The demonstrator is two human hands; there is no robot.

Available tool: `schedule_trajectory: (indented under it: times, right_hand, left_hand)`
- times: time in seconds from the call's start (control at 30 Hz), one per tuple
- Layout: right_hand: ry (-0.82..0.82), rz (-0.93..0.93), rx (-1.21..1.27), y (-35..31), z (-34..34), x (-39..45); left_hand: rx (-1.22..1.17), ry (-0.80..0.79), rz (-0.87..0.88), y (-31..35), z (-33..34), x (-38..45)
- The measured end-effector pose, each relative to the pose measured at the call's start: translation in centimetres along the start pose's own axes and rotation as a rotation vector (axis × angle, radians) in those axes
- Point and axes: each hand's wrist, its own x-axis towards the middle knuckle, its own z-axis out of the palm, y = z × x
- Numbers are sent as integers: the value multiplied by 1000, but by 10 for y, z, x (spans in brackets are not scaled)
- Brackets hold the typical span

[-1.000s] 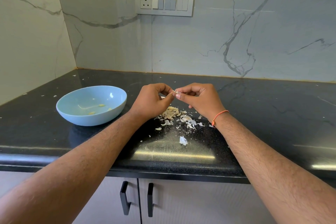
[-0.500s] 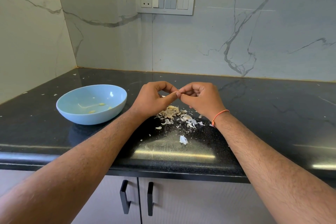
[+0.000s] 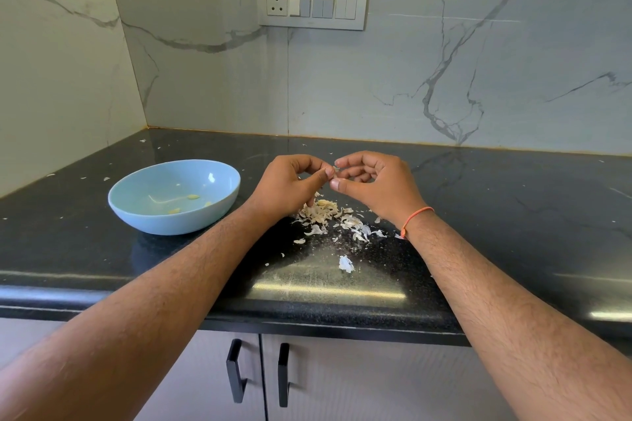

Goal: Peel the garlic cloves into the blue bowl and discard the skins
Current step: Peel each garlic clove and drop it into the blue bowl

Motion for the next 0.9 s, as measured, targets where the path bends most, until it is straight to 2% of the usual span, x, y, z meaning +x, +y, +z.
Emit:
schedule_trajectory:
  times: [0.53, 0.73, 0.9]
  right_hand:
    - [68, -74, -56, 3, 5, 0]
    - [113, -132, -61, 3, 7, 0]
    - [125, -146, -49, 1, 6, -1]
  left_hand:
    - [-274, -16, -160, 3, 0, -1]
    - [-449, -124, -301, 6, 1, 0]
    - [-525, -160, -340, 3, 2, 3]
